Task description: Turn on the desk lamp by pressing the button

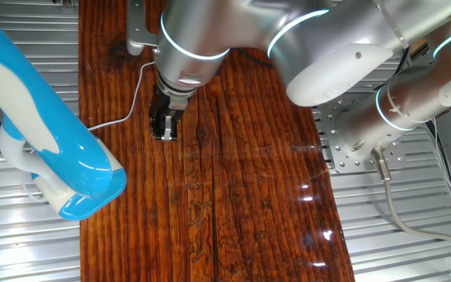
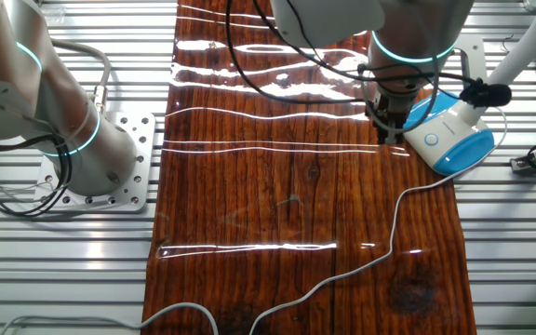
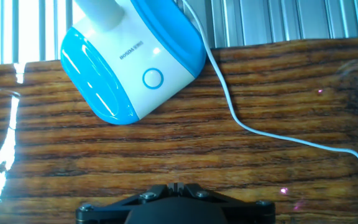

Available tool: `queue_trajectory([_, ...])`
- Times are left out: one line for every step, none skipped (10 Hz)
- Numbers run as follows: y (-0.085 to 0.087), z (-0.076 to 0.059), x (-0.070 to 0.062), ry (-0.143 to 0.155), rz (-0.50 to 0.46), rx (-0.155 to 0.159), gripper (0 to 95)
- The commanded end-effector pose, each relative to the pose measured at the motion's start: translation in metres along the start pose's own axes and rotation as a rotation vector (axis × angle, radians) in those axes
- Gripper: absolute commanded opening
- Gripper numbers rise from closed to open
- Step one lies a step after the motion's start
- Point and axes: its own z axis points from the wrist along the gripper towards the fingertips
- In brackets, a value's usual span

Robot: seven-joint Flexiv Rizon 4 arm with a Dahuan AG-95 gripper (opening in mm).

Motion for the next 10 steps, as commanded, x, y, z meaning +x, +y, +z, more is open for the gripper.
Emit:
queue_trajectory([0.0009, -0.0014, -0.0015, 0.009, 0.003, -0.001, 0.0])
queue_trajectory([0.0012, -0.0017, -0.002, 0.012, 0.004, -0.001, 0.0])
queue_trajectory([0.0012, -0.0017, -0.002, 0.009, -0.001, 0.0, 0.0])
queue_trajectory([0.0012, -0.0017, -0.002, 0.008, -0.005, 0.0, 0.0])
queue_trajectory([0.0012, -0.0017, -0.002, 0.008, -0.015, 0.001, 0.0])
queue_trajectory([0.0012, -0.0017, -0.002, 0.005, -0.028, 0.001, 0.0])
queue_trajectory([0.0012, -0.0017, -0.002, 0.003, -0.039, 0.0, 0.0])
queue_trajectory([0.0012, -0.0017, -0.002, 0.003, -0.043, 0.0, 0.0])
queue_trajectory([0.0012, -0.0017, -0.002, 0.003, -0.048, 0.0, 0.0])
queue_trajectory([0.0012, -0.0017, -0.002, 0.004, -0.05, 0.0, 0.0])
